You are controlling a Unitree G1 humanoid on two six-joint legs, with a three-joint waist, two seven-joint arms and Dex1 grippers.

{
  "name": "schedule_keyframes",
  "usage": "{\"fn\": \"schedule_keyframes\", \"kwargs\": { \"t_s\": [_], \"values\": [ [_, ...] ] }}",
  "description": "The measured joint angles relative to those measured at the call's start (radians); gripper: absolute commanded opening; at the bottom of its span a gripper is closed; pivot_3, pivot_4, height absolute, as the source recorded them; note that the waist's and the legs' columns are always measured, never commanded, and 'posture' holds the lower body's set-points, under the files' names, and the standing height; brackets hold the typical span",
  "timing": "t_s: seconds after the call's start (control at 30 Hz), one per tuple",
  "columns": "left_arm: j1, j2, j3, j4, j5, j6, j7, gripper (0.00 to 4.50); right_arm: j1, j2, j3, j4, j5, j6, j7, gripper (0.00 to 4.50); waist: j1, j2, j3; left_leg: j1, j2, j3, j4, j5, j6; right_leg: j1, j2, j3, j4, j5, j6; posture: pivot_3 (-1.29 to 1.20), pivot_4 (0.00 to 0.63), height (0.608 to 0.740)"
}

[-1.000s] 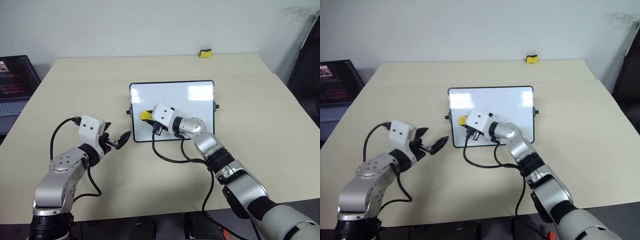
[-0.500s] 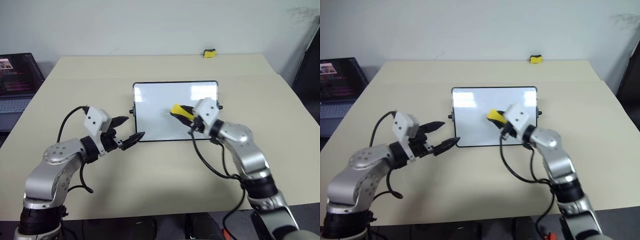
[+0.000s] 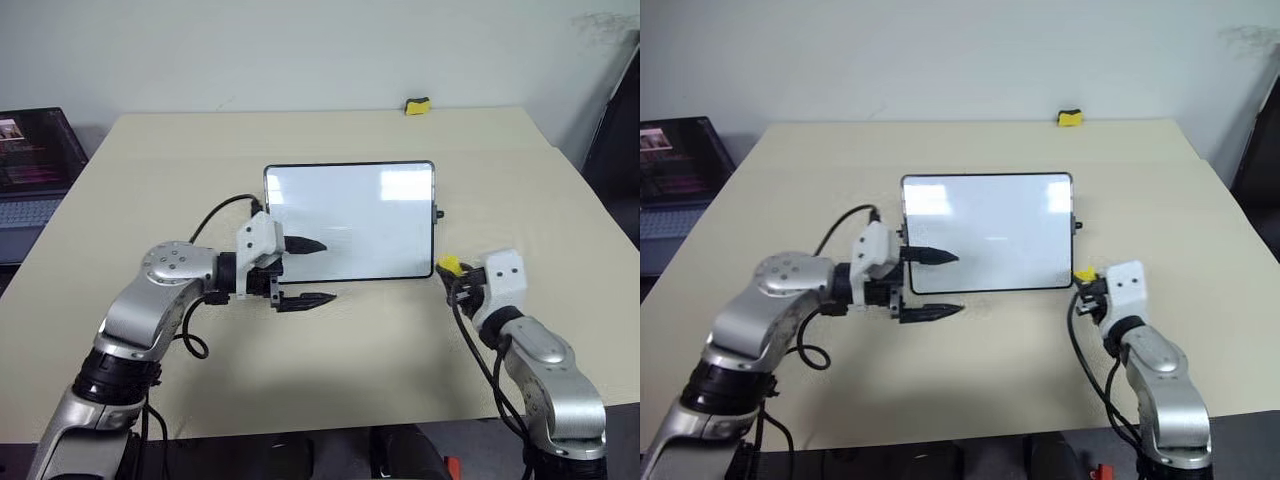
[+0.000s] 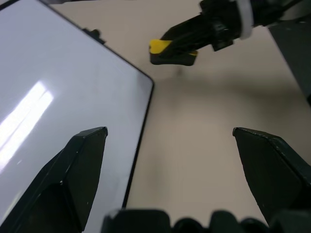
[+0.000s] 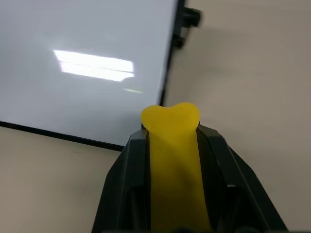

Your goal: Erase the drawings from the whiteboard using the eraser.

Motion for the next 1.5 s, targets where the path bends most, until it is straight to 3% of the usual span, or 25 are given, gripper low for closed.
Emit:
{"fn": "schedule_keyframes", "kwargs": {
  "t_s": [0.2,0.67,0.83,0.97,1.03,1.3,1.5],
  "values": [
    [-0.108,-0.104,-0.095,0.077,0.010,-0.047,-0.093,4.50,0.002,0.074,-0.072,0.041,0.036,0.021,-0.082,0.98,0.003,0.000,0.000,0.000,-0.001,0.000,0.001,0.000,0.001,0.001,0.000,0.000,0.000,0.000,0.000,0.00,0.150,0.740],
    [-0.144,-0.202,-0.180,0.128,0.077,-0.067,-0.117,4.50,-0.046,0.026,-0.130,0.151,0.084,0.027,-0.115,0.98,-0.007,0.000,0.000,0.000,-0.001,0.000,0.001,0.000,0.001,0.001,0.001,0.000,0.000,0.000,0.000,0.00,0.150,0.740],
    [-0.144,-0.205,-0.179,0.139,0.091,-0.067,-0.097,4.50,-0.050,0.020,-0.145,0.168,0.101,0.021,-0.114,2.52,-0.009,0.000,0.000,0.000,-0.001,0.000,0.001,0.000,0.001,0.001,0.001,0.001,0.000,0.000,0.000,0.00,0.150,0.740],
    [-0.136,-0.205,-0.174,0.139,0.092,-0.067,-0.074,4.50,-0.059,0.015,-0.147,0.180,0.119,0.013,-0.114,4.02,-0.009,0.000,0.000,0.000,-0.001,0.000,0.001,0.000,0.001,0.001,0.001,0.001,0.000,0.000,0.000,0.00,0.150,0.740],
    [-0.122,-0.204,-0.170,0.138,0.092,-0.067,-0.064,4.50,-0.060,0.012,-0.146,0.186,0.120,0.008,-0.114,4.47,-0.009,0.000,0.000,0.000,-0.001,0.000,0.001,0.000,0.001,0.001,0.001,0.001,0.000,0.000,0.000,0.00,0.150,0.740],
    [-0.065,-0.196,-0.100,0.097,0.089,-0.045,0.052,4.50,-0.098,0.006,-0.123,0.181,0.128,-0.092,-0.098,4.47,-0.013,0.000,0.000,0.000,0.000,-0.001,0.001,0.000,0.001,0.001,0.000,0.001,0.001,0.000,0.000,0.00,0.150,0.740],
    [0.046,-0.220,0.105,-0.007,0.066,0.042,0.313,4.50,-0.103,0.021,0.001,0.157,0.128,-0.160,-0.067,4.47,-0.018,0.000,0.000,0.000,0.000,-0.001,0.001,0.000,0.001,0.001,0.000,0.001,0.001,0.000,0.000,0.00,0.150,0.740]
  ]
}}
